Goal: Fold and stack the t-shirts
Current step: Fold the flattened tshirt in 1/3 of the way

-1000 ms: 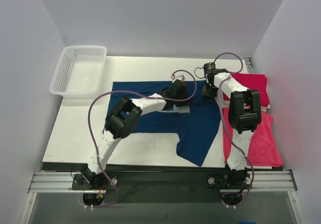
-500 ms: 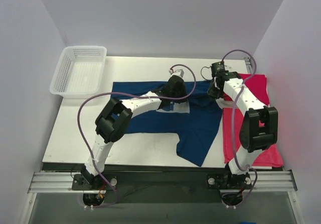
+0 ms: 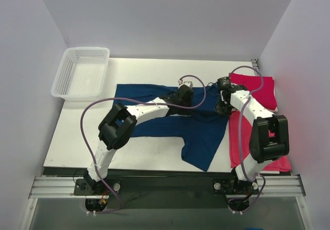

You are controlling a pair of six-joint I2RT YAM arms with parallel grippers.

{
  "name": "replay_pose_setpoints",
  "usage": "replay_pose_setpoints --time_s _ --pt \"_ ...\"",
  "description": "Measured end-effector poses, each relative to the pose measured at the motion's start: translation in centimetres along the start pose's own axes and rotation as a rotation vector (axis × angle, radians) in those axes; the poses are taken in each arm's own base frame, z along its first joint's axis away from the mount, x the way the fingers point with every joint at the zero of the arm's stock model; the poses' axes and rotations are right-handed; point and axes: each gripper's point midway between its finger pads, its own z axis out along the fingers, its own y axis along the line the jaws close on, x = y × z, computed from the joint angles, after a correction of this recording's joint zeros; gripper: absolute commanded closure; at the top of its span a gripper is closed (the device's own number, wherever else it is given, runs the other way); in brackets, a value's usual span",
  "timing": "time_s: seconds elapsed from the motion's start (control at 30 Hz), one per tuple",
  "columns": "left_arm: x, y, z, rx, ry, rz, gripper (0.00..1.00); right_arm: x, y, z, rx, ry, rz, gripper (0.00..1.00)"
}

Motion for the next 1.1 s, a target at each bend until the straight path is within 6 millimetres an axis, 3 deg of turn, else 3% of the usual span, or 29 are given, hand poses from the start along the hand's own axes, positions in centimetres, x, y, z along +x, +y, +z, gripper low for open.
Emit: replay_pose_setpoints --time_s 0.03,0.07,0.13,0.2,0.27,0.47,0.57,0.67,0.9,1.1 --pt "0.6 0.4 0.0 -0.017 0.009 0.006 0.72 0.4 -0.3 0.1 0.014 0.012 -0.001 0.86" --pt "1.1 1.0 0.0 -0.044 0.015 0.010 0.67 0.6 -0.7 0.2 0.032 0.017 -0.002 0.83" --pt "2.3 3.0 -0.1 -0.118 0.038 0.015 0.52 0.8 -1.4 0.2 0.063 0.018 0.003 0.73" --pt "3.1 4.9 -0.3 -0.182 0.047 0.008 0.46 0.8 -1.8 0.2 0.087 0.014 0.003 0.66" --pt "2.5 5.5 -1.2 -0.214 0.022 0.008 0.41 0.7 -2.2 0.2 0.106 0.010 0.006 0.66" --pt "1.3 6.5 -3.7 -0.251 -0.031 0.014 0.38 0.8 -2.5 0.1 0.129 0.013 0.009 0.67" --pt "0.2 6.8 -4.2 -0.264 -0.060 0.018 0.38 0.1 -1.8 0.2 0.124 0.012 0.003 0.69" --pt "-1.1 8.4 -4.2 -0.288 -0.077 -0.007 0.38 -0.7 -0.3 0.7 0.105 0.010 -0.007 0.69" --pt "-6.2 16.6 -4.8 -0.401 -0.133 -0.150 0.38 -0.8 3.0 2.0 0.025 0.046 -0.027 0.73" --pt "-8.7 23.5 -6.0 -0.479 -0.158 -0.267 0.38 0.7 3.6 2.8 0.022 0.086 -0.048 0.73"
